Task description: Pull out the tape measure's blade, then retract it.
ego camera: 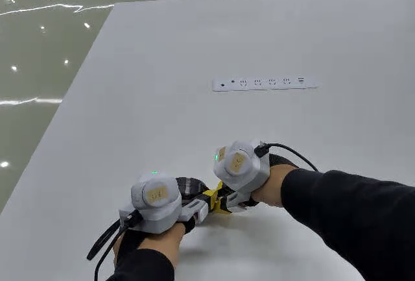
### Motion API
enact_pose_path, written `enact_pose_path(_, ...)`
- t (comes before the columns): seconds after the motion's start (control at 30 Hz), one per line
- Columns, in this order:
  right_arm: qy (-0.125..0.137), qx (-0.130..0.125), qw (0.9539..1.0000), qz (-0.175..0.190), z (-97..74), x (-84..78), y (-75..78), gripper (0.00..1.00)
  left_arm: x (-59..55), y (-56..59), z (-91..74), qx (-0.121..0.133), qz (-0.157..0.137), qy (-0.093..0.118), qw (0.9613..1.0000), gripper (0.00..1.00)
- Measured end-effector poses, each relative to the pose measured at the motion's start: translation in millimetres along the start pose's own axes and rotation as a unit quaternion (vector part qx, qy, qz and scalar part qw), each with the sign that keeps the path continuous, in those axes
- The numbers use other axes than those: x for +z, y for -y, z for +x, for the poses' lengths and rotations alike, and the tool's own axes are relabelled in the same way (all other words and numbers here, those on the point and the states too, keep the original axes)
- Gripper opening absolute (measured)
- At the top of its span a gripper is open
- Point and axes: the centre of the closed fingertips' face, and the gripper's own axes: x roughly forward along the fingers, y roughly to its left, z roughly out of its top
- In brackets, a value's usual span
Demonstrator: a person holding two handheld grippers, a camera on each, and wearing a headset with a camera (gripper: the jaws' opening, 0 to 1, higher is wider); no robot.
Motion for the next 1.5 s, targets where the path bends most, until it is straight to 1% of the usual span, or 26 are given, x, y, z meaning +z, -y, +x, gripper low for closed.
enact_pose_path(0.17,-0.001,-0.006,1.0,-0.002,-1.8,-1.2,-0.5,0.13,2.6,0.5,-2.5,-0.004,0.005,0.003,1.0,0.61)
enact_pose_path(0.27,0.001,-0.004,0.9999,-0.01,-3.3,-2.4,-4.5,0.16,7.8,1.0,-7.4,-0.007,0.006,0.02,0.9998,0.6)
enact_pose_path(0.33,-0.001,-0.006,0.9999,-0.013,-4.0,-3.9,-4.8,0.16,8.8,0.1,-8.9,-0.011,0.002,0.021,0.9997,0.59)
enact_pose_path(0.4,0.005,0.004,0.9999,-0.01,-4.5,-2.8,-9.0,0.2,11.8,-2.4,-9.8,-0.012,0.002,0.026,0.9996,0.61)
enact_pose_path(0.47,0.003,-0.002,0.9999,-0.012,-6.0,-3.6,-8.5,0.21,16.2,-5.5,-12.1,-0.012,-0.001,0.03,0.9995,0.62)
enact_pose_path(0.53,0.007,-0.002,0.9999,-0.01,-8.3,-2.8,-8.9,0.2,19.9,-8.3,-12.5,-0.015,-0.005,0.036,0.9992,0.67)
enact_pose_path(0.57,0.012,-0.002,0.9999,-0.001,-9.6,-1.9,-9.2,0.21,21.4,-10.7,-13.0,-0.015,-0.004,0.037,0.9992,0.69)
enact_pose_path(0.6,0.011,-0.003,0.9999,-0.002,-10.3,-3.0,-8.9,0.21,22.3,-12.7,-13.7,-0.013,-0.001,0.04,0.9991,0.73)
enact_pose_path(0.63,0.014,-0.005,0.9999,-0.002,-11.2,-3.0,-8.6,0.21,26.4,-17.4,-13.8,-0.003,0.013,0.051,0.9986,0.79)
enact_pose_path(0.7,0.014,-0.01,0.9998,0.006,-12.5,-4.3,-8.4,0.22,27.5,-17.4,-14.1,-0.01,0.0,0.051,0.9986,0.87)
enact_pose_path(0.8,0.019,-0.014,0.9995,0.019,-15.7,-6.2,-8.4,0.24,30.6,-18.2,-13.4,-0.012,-0.007,0.056,0.9983,0.99)
enact_pose_path(0.87,0.022,-0.018,0.9993,0.022,-17.5,-7.5,-8.2,0.26,31.5,-17.0,-14.4,-0.014,-0.001,0.057,0.9983,0.99)
enact_pose_path(0.93,0.023,-0.023,0.999,0.031,-20.1,-10.3,-7.0,0.28,32.6,-17.3,-15.5,-0.016,0.018,0.059,0.998,0.99)
enact_pose_path(1.0,0.033,-0.028,0.9978,0.051,-24.1,-11.3,-6.2,0.31,37.6,-16.8,-16.8,-0.025,0.045,0.08,0.9955,0.99)
enact_pose_path(1.03,0.038,-0.031,0.9972,0.056,-26.8,-12.9,-5.7,0.31,36.6,-17.4,-17.8,-0.029,0.056,0.083,0.9946,0.99)
enact_pose_path(1.07,0.042,-0.035,0.9966,0.061,-28.4,-13.6,-4.7,0.32,34.4,-16.3,-17.6,-0.037,0.057,0.08,0.9945,0.99)
enact_pose_path(1.1,0.044,-0.038,0.9959,0.07,-30.0,-14.7,-3.9,0.33,30.4,-14.8,-17.2,-0.048,0.053,0.07,0.995,0.99)
enact_pose_path(1.13,0.051,-0.042,0.9947,0.078,-32.0,-15.4,-2.1,0.35,21.1,-15.9,-16.5,-0.053,0.055,0.043,0.9962,0.99)
enact_pose_path(1.17,0.054,-0.045,0.9944,0.078,-33.9,-15.5,-1.3,0.36,19.0,-17.2,-15.9,-0.057,0.063,0.038,0.9956,0.99)
enact_pose_path(1.2,0.057,-0.048,0.9939,0.081,-38.5,-15.7,-2.0,0.36,21.1,-12.0,-17.3,-0.083,0.058,0.048,0.9937,0.99)
enact_pose_path(1.23,0.062,-0.05,0.9933,0.084,-41.0,-15.6,-2.3,0.37,19.6,-11.4,-19.9,-0.09,0.043,0.044,0.994,0.99)
enact_pose_path(1.27,0.066,-0.052,0.9931,0.082,-43.8,-16.2,-3.0,0.38,20.2,-12.3,-21.3,-0.098,0.045,0.046,0.9931,0.99)
enact_pose_path(1.3,0.068,-0.052,0.9931,0.08,-46.2,-17.6,-4.8,0.38,20.7,-15.4,-23.1,-0.099,0.046,0.047,0.9929,0.99)
enact_pose_path(1.37,0.071,-0.058,0.9927,0.078,-51.8,-23.0,-7.6,0.39,14.4,-20.6,-27.0,-0.111,0.053,0.028,0.992,0.99)
enact_pose_path(1.4,0.072,-0.059,0.9924,0.08,-53.7,-25.2,-8.3,0.4,14.6,-22.3,-28.6,-0.117,0.053,0.031,0.9912,0.99)
enact_pose_path(1.5,0.082,-0.07,0.9902,0.089,-63.2,-30.7,-10.0,0.41,14.7,-34.6,-34.8,-0.119,0.061,0.036,0.9904,0.99)
